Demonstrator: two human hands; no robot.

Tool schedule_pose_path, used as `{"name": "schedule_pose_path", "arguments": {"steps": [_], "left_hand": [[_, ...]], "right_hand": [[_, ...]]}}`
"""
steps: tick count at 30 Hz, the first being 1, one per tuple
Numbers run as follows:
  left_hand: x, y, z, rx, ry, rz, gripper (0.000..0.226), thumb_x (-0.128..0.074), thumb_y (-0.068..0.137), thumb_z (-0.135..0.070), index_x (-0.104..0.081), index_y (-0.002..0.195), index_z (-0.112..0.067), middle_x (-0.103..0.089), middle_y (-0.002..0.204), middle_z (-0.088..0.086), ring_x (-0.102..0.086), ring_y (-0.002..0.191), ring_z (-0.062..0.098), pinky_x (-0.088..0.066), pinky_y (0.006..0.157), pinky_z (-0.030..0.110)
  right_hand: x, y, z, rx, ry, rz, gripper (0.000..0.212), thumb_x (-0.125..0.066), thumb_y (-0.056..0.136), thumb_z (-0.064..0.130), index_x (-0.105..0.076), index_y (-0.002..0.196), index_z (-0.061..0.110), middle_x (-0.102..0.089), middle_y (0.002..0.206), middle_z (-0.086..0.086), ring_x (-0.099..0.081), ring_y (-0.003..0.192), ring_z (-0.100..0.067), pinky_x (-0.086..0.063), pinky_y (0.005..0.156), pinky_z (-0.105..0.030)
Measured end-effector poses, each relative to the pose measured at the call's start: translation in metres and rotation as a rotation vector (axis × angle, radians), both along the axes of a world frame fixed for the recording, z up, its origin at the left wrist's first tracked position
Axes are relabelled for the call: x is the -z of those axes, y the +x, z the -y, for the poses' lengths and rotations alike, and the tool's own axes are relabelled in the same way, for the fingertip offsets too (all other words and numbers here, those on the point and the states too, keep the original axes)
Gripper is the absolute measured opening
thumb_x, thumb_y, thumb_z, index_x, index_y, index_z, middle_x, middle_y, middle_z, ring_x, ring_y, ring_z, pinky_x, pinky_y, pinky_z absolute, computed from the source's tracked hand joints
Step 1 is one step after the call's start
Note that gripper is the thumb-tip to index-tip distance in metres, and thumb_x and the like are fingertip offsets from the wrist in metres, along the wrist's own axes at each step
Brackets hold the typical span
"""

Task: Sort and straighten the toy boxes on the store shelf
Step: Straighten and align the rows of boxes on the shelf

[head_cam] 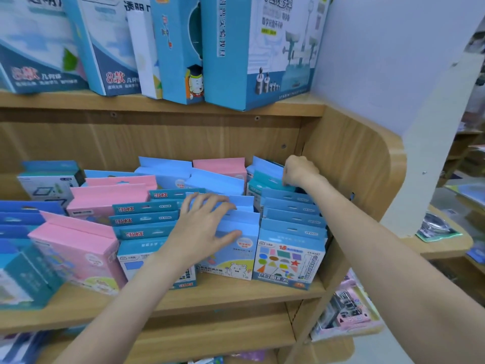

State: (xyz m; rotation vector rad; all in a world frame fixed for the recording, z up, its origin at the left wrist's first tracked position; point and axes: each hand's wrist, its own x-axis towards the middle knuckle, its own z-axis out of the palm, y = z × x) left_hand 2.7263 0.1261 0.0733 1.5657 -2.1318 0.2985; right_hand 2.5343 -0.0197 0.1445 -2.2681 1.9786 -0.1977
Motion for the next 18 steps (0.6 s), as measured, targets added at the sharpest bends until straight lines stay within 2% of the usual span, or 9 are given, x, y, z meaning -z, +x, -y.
{"name": "schedule_pose_path", "arguments": {"steps": [2,4,6,8,10,14,18], "left_hand": [[0.003,0.002,-0.001,0.002,0.032,-0.036,0.063,-0.035,0.077,-0.065,-0.060,0.115,-0.021,-0.059,0.115,-0.002,-0.049,0.111,0.024,-0.022,0.103,0.044],[0.006,0.004,-0.001,0.010,0.038,-0.052,0.063,-0.034,0.078,-0.065,-0.058,0.118,-0.022,-0.058,0.116,-0.003,-0.048,0.111,0.023,-0.021,0.104,0.043],[0.007,0.005,-0.002,0.014,0.035,-0.047,0.061,-0.034,0.080,-0.064,-0.058,0.118,-0.022,-0.060,0.115,-0.003,-0.050,0.109,0.023,-0.023,0.103,0.044],[0.008,0.005,-0.002,0.021,0.022,-0.038,0.058,-0.036,0.081,-0.062,-0.058,0.116,-0.022,-0.061,0.112,-0.003,-0.052,0.106,0.022,-0.021,0.103,0.041],[0.008,0.005,-0.002,0.028,-0.005,-0.027,0.055,-0.037,0.082,-0.060,-0.059,0.115,-0.022,-0.062,0.109,-0.004,-0.054,0.102,0.021,-0.017,0.100,0.036],[0.008,0.005,-0.002,0.032,-0.004,-0.005,0.056,-0.036,0.083,-0.060,-0.058,0.116,-0.022,-0.061,0.110,-0.004,-0.053,0.105,0.020,-0.015,0.101,0.035],[0.008,0.004,-0.002,0.023,0.017,-0.013,0.065,-0.027,0.082,-0.064,-0.054,0.123,-0.022,-0.057,0.119,-0.003,-0.047,0.115,0.020,-0.011,0.106,0.037]], "right_hand": [[-0.001,0.003,0.000,-0.013,-0.032,-0.057,0.004,-0.054,0.085,0.004,-0.053,0.082,0.006,-0.061,0.102,-0.015,-0.056,0.080,-0.029,-0.050,0.070,-0.035],[0.001,0.005,-0.003,-0.037,-0.101,-0.100,0.014,-0.042,0.086,-0.002,-0.050,0.078,0.006,-0.061,0.102,-0.016,-0.057,0.082,-0.032,-0.045,0.067,-0.034],[0.002,0.008,-0.010,-0.076,-0.195,-0.119,0.017,-0.038,0.086,-0.006,-0.051,0.086,0.004,-0.059,0.106,-0.018,-0.058,0.090,-0.036,-0.041,0.065,-0.035],[-0.002,0.011,-0.016,-0.104,-0.291,-0.056,0.018,-0.044,0.086,-0.006,-0.050,0.102,0.001,-0.053,0.113,-0.019,-0.057,0.098,-0.039,-0.039,0.064,-0.036],[-0.010,0.012,-0.021,-0.117,-0.384,0.056,0.024,-0.051,0.085,-0.004,-0.047,0.108,0.001,-0.049,0.116,-0.019,-0.057,0.099,-0.041,-0.044,0.064,-0.039],[-0.028,0.005,-0.033,-0.168,-0.521,0.197,0.020,-0.053,0.087,0.001,-0.044,0.103,0.007,-0.050,0.111,-0.015,-0.058,0.098,-0.036,-0.053,0.065,-0.041],[-0.036,-0.006,-0.049,-0.231,-0.586,0.315,0.012,-0.050,0.091,0.008,-0.044,0.100,0.012,-0.051,0.110,-0.008,-0.055,0.109,-0.028,-0.057,0.067,-0.040]]}}
